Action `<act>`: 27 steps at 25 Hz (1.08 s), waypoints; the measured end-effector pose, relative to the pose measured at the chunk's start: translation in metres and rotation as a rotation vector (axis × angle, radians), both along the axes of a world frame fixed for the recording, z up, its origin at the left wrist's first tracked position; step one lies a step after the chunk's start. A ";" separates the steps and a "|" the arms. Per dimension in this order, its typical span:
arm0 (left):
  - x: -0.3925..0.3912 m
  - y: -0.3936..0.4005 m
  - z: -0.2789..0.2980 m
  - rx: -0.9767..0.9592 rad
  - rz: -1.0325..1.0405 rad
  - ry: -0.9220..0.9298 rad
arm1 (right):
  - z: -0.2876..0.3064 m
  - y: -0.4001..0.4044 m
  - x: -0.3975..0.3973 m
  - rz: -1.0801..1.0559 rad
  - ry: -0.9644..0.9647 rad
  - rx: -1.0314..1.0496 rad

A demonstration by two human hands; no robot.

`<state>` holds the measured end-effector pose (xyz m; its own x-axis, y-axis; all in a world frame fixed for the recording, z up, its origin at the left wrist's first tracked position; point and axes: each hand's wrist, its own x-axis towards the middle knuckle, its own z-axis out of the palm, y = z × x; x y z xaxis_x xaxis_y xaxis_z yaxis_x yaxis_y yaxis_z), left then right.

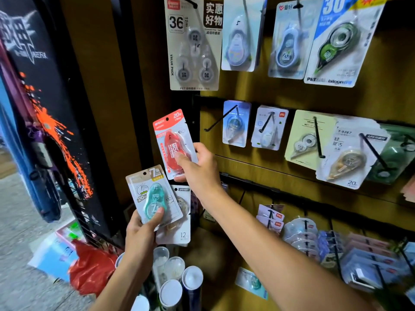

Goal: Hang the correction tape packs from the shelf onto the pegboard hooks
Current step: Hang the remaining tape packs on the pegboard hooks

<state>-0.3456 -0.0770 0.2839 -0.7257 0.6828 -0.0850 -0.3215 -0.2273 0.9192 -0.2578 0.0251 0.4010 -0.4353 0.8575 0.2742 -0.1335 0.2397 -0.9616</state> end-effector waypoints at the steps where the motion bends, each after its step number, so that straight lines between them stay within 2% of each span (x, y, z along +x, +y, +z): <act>1: 0.001 0.001 -0.001 -0.002 -0.002 -0.001 | 0.002 -0.001 0.002 0.005 0.008 -0.012; 10: 0.004 0.001 0.000 0.004 -0.003 0.010 | 0.006 -0.009 -0.006 0.000 -0.046 -0.020; 16: -0.001 -0.003 -0.001 0.013 -0.003 0.021 | 0.008 -0.016 -0.011 -0.031 0.055 -0.073; 27: -0.004 -0.007 -0.002 0.033 0.004 0.031 | 0.015 -0.028 -0.010 -0.077 0.026 -0.040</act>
